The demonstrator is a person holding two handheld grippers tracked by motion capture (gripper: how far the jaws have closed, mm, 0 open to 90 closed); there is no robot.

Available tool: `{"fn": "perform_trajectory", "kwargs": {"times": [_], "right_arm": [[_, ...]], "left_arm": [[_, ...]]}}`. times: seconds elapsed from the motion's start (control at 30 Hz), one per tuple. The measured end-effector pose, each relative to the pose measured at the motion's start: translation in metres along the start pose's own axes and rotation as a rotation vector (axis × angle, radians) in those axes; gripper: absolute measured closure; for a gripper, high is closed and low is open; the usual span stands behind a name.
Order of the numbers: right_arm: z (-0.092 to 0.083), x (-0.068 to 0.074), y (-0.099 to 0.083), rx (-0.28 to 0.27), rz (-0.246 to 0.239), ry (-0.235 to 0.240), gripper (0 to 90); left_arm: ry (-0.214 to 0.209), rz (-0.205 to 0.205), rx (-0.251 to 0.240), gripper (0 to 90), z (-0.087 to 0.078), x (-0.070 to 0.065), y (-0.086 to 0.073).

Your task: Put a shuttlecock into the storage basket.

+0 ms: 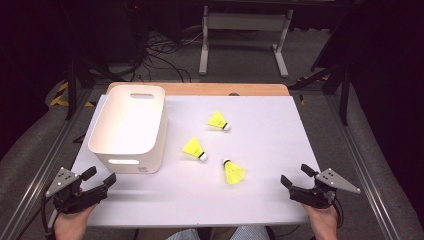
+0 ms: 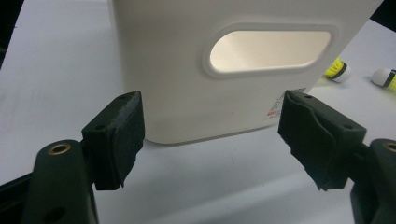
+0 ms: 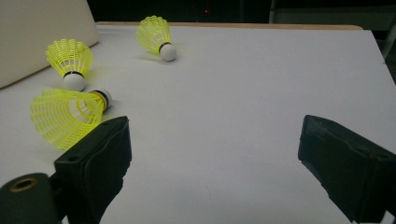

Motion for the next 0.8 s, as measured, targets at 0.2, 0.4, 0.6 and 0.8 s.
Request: {"fn": "perform_trajectory", "kwargs": {"times": [0.2, 0.4, 0.6, 0.8], "right_arm": [[0.001, 0.0, 0.0, 0.007, -0.002, -0.003, 10.3], [0.0, -0.001, 0.0, 0.003, -0.003, -0.005, 10.3], [0.0, -0.001, -0.001, 0.011, -0.005, -0.008, 10.3], [0.0, 0.0, -0.001, 0.011, -0.003, -0.001, 10.3]], "left_arm": [[0.008, -0.006, -0.001, 23.7, -0.001, 0.002, 0.0], [0.01, -0.008, 0.002, 23.9, -0.003, 0.002, 0.001], [0.022, -0.012, 0.011, 24.0, -0.005, 0.005, 0.003], [0.034, -0.029, 0.004, 24.2, -0.012, 0.01, 0.007]]}}
Point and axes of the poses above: each handheld gripper's, and its own axes: z roughly forward along the jaws, y roughly out of its top, x roughly to its left, the point moved 4 cm from there along z, roughly forward along the jaws, and after that the axes turned 15 degrees about -x, right-handed, at the moved point
